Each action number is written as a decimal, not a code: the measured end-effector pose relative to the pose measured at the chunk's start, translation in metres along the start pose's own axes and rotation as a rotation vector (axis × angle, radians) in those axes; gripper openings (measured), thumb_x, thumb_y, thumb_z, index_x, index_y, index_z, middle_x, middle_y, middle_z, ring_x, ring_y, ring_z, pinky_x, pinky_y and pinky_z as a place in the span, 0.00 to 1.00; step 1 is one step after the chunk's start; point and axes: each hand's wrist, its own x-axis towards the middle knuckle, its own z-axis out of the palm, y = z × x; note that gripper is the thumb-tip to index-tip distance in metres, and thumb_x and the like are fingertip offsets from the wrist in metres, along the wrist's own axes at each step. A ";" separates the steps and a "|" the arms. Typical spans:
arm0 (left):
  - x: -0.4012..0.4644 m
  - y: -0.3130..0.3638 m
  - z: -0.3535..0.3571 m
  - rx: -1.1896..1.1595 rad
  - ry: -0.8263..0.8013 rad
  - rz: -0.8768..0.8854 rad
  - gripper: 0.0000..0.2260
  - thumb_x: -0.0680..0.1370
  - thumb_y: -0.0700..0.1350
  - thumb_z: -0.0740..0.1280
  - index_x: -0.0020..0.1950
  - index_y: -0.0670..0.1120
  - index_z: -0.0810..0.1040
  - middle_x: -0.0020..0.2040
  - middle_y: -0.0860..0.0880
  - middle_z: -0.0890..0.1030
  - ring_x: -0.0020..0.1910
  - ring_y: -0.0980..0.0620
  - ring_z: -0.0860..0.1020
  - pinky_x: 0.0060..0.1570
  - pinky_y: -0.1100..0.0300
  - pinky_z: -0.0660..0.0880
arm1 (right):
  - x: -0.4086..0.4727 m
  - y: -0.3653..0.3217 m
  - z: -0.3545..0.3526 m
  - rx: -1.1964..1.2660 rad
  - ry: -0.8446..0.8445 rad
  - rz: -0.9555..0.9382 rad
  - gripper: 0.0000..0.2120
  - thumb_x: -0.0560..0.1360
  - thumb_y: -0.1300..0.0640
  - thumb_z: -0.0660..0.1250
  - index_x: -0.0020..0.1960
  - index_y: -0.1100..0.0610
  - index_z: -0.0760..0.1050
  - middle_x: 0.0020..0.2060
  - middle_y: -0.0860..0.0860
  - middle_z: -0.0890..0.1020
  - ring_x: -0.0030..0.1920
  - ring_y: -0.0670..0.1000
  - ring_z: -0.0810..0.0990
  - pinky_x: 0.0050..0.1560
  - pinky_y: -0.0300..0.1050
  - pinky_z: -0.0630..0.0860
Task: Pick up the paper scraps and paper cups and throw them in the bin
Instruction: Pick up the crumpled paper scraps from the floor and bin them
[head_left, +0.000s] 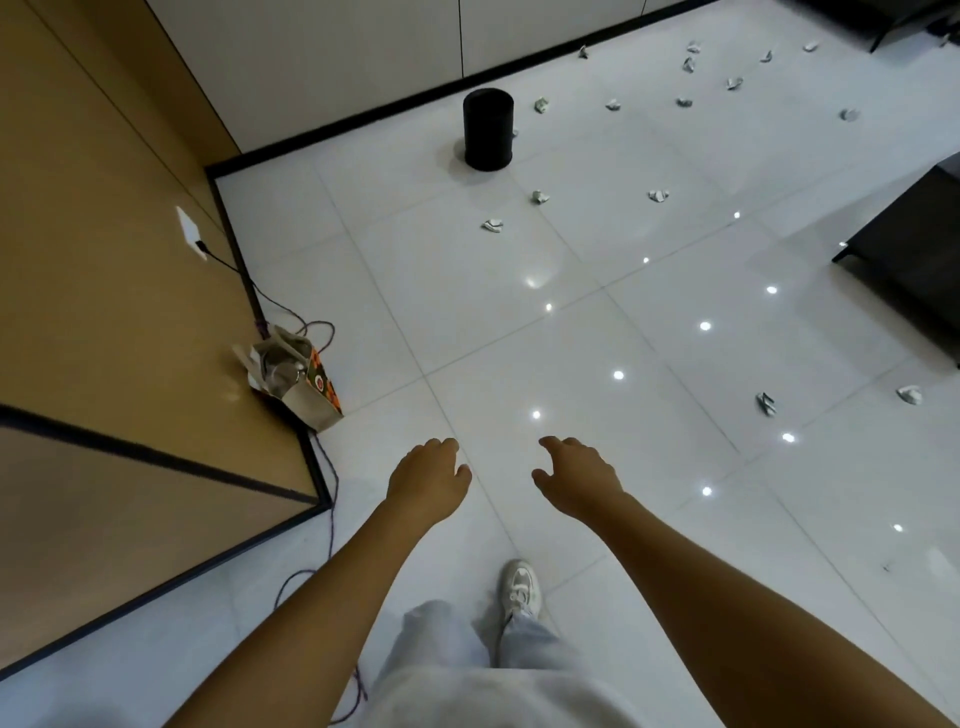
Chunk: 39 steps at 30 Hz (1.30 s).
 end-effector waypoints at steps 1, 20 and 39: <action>0.013 0.007 -0.008 0.002 0.000 0.001 0.18 0.81 0.51 0.56 0.68 0.45 0.68 0.62 0.46 0.74 0.59 0.46 0.73 0.54 0.53 0.73 | 0.011 0.002 -0.011 0.002 0.000 0.004 0.25 0.79 0.49 0.59 0.74 0.51 0.61 0.65 0.53 0.72 0.64 0.57 0.72 0.60 0.52 0.70; 0.311 0.036 -0.189 0.050 0.002 0.096 0.17 0.80 0.51 0.57 0.65 0.44 0.70 0.61 0.46 0.75 0.58 0.46 0.74 0.53 0.54 0.73 | 0.273 -0.065 -0.201 0.101 0.040 0.067 0.25 0.79 0.48 0.59 0.75 0.52 0.60 0.66 0.54 0.71 0.65 0.57 0.71 0.63 0.53 0.71; 0.615 0.170 -0.309 0.059 -0.029 0.112 0.17 0.80 0.51 0.57 0.65 0.45 0.70 0.61 0.46 0.75 0.59 0.46 0.73 0.53 0.55 0.71 | 0.539 -0.007 -0.414 0.137 0.026 0.097 0.26 0.79 0.49 0.59 0.75 0.52 0.60 0.65 0.55 0.72 0.64 0.57 0.72 0.62 0.54 0.72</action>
